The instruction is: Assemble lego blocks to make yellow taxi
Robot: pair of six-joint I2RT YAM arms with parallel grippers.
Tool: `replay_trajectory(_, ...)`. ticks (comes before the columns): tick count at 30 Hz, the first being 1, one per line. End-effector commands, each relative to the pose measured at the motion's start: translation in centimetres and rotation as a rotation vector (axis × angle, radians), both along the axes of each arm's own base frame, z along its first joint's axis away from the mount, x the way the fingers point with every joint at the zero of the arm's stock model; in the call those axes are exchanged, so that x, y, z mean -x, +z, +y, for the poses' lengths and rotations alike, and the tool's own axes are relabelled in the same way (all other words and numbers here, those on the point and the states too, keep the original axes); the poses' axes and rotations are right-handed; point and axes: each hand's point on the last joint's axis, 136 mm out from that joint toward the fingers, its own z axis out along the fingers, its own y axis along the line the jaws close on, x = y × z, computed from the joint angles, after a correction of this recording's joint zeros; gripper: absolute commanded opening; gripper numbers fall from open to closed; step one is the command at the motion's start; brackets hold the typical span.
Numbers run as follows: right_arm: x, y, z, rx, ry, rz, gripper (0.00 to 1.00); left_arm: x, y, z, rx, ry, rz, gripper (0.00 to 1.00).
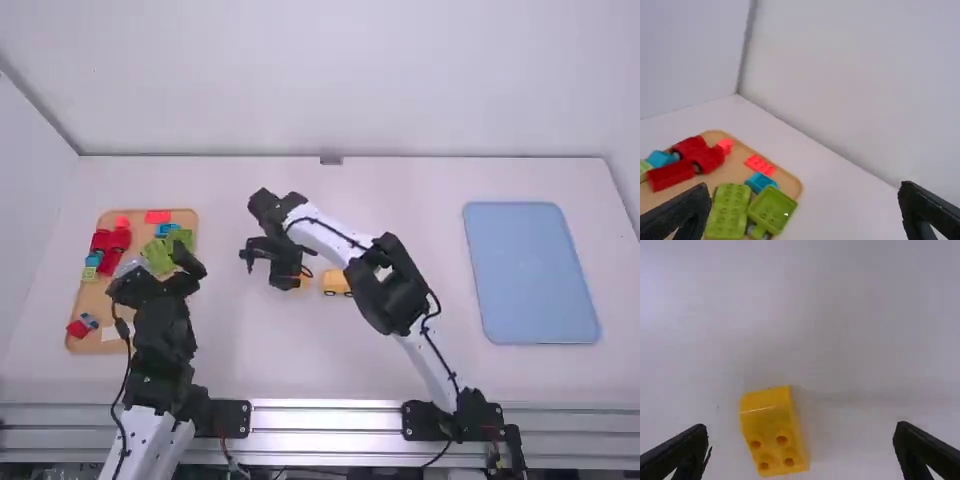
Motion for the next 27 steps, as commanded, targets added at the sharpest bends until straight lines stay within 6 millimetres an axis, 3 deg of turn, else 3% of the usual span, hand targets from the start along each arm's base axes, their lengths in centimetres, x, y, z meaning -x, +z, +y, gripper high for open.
replay_trajectory(1, -1.4, 2.3, 1.3, -0.082, -0.007, -0.005, 0.98, -0.9, 0.1, -2.1, -0.047, -0.133, 0.017, 0.99)
replay_trajectory(5, -4.4, 5.9, 2.4, -0.180, -0.080, -0.060, 0.98, -1.8, -1.1, -2.6, -0.061, -0.163, 0.084, 0.99)
replay_trajectory(6, -6.1, 8.1, 2.9, -0.223, -0.150, -0.101, 0.98, -2.3, -1.6, -2.9, -0.070, -0.183, 0.121, 0.99)
replay_trajectory(8, -7.3, 10.5, 3.3, -0.276, -0.216, -0.123, 0.98, -3.0, -2.0, -3.7, -0.085, -0.228, 0.166, 0.99)
replay_trajectory(10, -8.6, 12.9, 3.1, -0.318, -0.279, -0.145, 0.98, -4.0, -2.5, -4.9, -0.080, -0.302, 0.222, 0.99)
replay_trajectory(13, -9.7, 14.7, 2.3, -0.344, -0.332, -0.156, 0.98, -5.5, -3.3, -7.0, -0.148, -0.439, 0.330, 0.99)
replay_trajectory(16, -10.2, 15.1, 1.2, -0.343, -0.391, -0.134, 0.98, -6.6, -4.5, -9.1, -0.243, -0.585, 0.442, 0.99)
replay_trajectory(18, -10.1, 15.0, 0.0, -0.351, -0.417, -0.072, 0.98, -7.2, -5.9, -12.1, -0.325, -0.804, 0.529, 0.99)
replay_trajectory(23, -10.0, 14.3, -0.5, -0.399, -0.383, 0.007, 0.98, -7.1, -6.9, -16.4, -0.423, -1.122, 0.532, 0.99)
replay_trajectory(27, -13.9, 14.8, -1.7, -0.422, -0.519, -0.097, 0.98, -7.6, -7.6, -17.6, -0.472, -1.219, 0.514, 0.99)
